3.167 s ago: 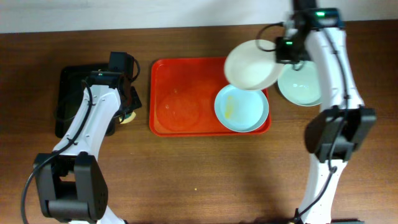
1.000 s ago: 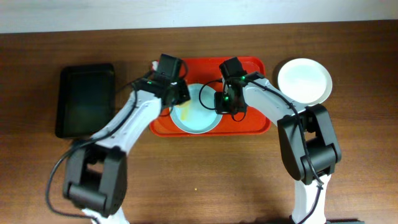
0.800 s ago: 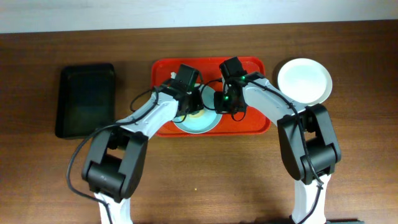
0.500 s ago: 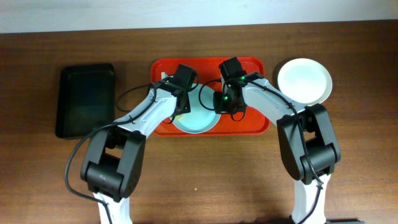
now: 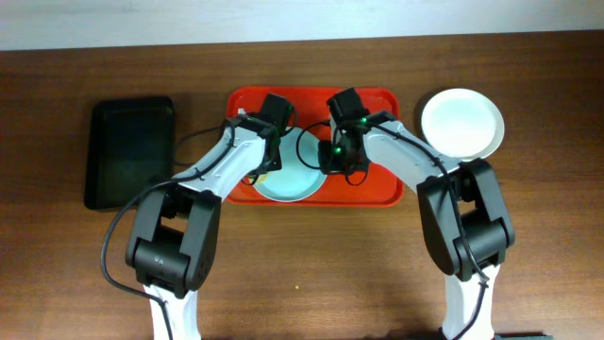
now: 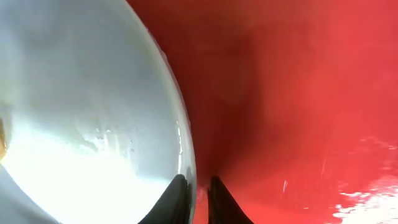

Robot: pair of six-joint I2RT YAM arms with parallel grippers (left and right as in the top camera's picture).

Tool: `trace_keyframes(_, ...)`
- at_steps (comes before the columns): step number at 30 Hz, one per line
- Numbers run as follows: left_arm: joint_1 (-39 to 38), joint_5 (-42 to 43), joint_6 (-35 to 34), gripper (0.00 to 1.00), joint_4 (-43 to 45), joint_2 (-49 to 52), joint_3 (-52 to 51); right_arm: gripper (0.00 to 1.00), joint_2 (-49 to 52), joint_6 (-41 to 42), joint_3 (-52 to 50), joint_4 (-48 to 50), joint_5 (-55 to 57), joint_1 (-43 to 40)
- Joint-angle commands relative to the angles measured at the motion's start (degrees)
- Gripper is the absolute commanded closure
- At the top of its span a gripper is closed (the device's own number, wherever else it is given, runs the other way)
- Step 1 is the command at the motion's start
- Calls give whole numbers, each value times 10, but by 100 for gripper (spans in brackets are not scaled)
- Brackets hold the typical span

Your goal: Clean dirty plates on tray and stack at the side

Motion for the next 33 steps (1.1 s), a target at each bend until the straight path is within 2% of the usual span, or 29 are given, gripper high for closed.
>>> trace_keyframes(1, 30, -27, 7, 100, -12, -69, 13, 86, 18, -5, -5, -12, 36, -9)
trace_keyframes(3, 55, 41, 7, 100, -6, -110, 35, 86, 18, -5, -5, -12, 36, -9)
trace_keyframes(4, 75, 42, 7, 100, -7, -123, 36, 86, 18, -5, -5, -12, 36, -9)
trace_keyframes(7, 212, 43, 7, 100, -43, -134, 35, 86, 18, -5, -5, -12, 36, -9)
trace_keyframes(10, 315, 60, 7, 100, -49, -131, 27, 86, 18, -5, -5, -7, 36, -9)
trace_keyframes(13, 367, 60, 7, 100, -34, -96, 20, 86, 18, -5, -5, -7, 36, -9)
trace_keyframes(17, 373, 59, 7, 100, 1, -10, 20, 85, 18, -5, -5, -8, 36, -9)
trace_keyframes(18, 373, 59, 7, 93, 11, -7, 20, 86, 18, -5, -5, -8, 36, -9)
trace_keyframes(19, 373, 59, 7, 76, 20, -7, 20, 86, 18, -5, -5, -7, 36, -9)
trace_keyframes(20, 373, 60, 7, 69, 24, -7, 20, 86, 18, -5, -5, -7, 35, -9)
trace_keyframes(21, 373, 71, 7, 68, 24, -8, 24, 86, 18, -5, -5, -7, 35, -9)
trace_keyframes(22, 373, 100, 7, 58, 15, -10, 40, 90, 18, -5, -5, -8, 36, -9)
trace_keyframes(23, 373, 122, 7, 60, -6, -18, 64, 95, 18, -5, -5, -10, 36, -9)
trace_keyframes(25, 373, 152, 7, 60, -89, -55, 138, 96, 14, -5, -3, -18, 36, -9)
trace_keyframes(26, 373, 182, 7, 49, -159, -88, 181, 96, 3, -6, 13, -33, 36, -9)
trace_keyframes(27, 373, 193, 7, 1, -192, -116, 191, 96, -15, -11, 43, -72, 54, -8)
trace_keyframes(31, 373, 192, 7, 1, -197, -136, 191, 96, -58, -11, 245, -295, 412, 71)
trace_keyframes(33, 373, 192, 7, 1, -197, -136, 191, 96, -58, -11, 275, -309, 560, 123)
